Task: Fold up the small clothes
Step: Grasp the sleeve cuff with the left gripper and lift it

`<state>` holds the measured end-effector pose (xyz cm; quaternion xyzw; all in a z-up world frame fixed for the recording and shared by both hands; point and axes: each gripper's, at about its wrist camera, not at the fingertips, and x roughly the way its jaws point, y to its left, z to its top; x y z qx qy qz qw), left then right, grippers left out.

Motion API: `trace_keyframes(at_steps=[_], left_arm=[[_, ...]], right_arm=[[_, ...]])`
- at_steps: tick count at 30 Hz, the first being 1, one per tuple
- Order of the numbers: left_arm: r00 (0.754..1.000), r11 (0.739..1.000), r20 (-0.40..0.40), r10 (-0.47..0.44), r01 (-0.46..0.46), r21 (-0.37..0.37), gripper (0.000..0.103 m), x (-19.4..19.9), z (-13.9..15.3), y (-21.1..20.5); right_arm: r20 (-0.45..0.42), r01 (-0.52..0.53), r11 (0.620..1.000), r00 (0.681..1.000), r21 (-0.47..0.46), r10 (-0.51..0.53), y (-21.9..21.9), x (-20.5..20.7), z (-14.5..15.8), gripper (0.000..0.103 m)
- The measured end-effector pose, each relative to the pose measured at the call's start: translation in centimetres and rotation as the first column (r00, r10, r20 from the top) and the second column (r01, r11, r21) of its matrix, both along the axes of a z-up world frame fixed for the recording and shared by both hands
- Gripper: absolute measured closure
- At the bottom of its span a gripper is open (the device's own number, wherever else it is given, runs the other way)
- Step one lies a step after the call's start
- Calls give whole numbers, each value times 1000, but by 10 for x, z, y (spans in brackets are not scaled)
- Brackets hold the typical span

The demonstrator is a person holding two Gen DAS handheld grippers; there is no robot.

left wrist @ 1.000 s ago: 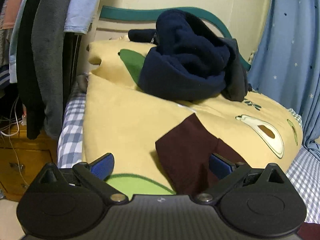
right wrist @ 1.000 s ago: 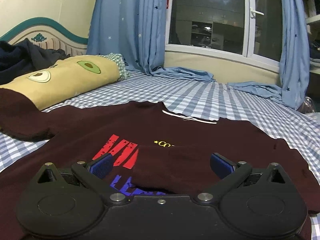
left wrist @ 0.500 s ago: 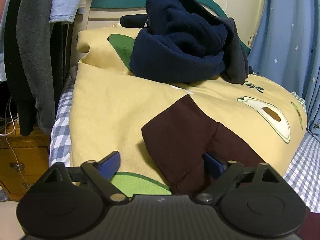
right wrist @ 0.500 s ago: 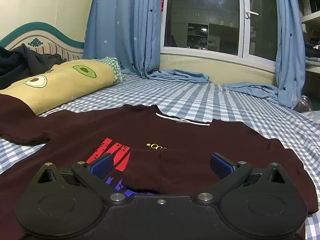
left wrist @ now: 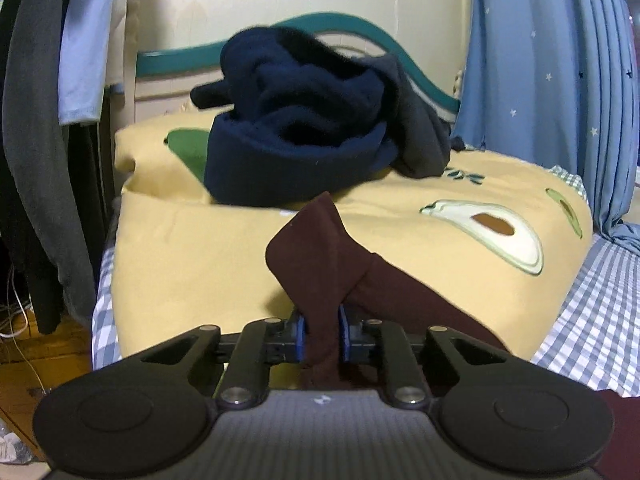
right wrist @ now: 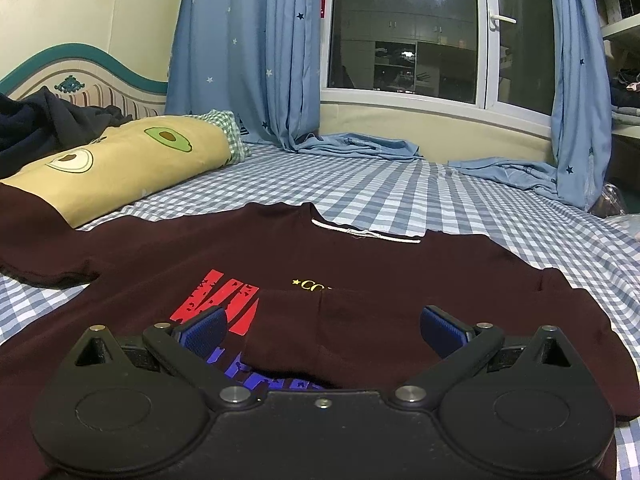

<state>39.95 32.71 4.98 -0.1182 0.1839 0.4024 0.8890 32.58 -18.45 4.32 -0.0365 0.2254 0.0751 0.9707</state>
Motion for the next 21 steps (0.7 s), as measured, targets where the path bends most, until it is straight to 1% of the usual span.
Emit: trace_keyframes(at_steps=[2, 6, 9, 11, 13, 16, 19, 21], left_arm=[[1000, 1000, 23, -19, 18, 21, 87, -2, 7, -8], [993, 991, 53, -105, 100, 89, 88, -4, 27, -31], [982, 981, 88, -170, 159, 114, 89, -4, 46, -52], [968, 969, 110, -224, 209, 131, 89, -3, 60, -71], [951, 952, 124, -284, 263, 159, 89, -2, 72, -93], [915, 915, 134, -381, 352, 199, 89, 1, 88, -133], [869, 868, 136, -477, 441, 229, 89, 3, 99, -175], [836, 837, 135, -531, 494, 236, 89, 5, 102, -201]], right_arm=[[3, 3, 1000, 1000, 3, -3, -1, -1, 0, 0], [3, 12, 1000, 1000, 11, -12, -5, -1, 1, 0], [3, 23, 999, 1000, 23, -23, -7, -1, 1, 0], [5, 28, 999, 1000, 34, -28, -9, -2, 3, 0], [9, 33, 999, 999, 40, -33, -11, -3, 4, 0], [13, 41, 998, 999, 47, -42, -16, -5, 6, 0], [15, 59, 997, 998, 58, -59, -25, -7, 7, 0], [15, 73, 995, 997, 64, -75, -32, -9, 8, 0]])
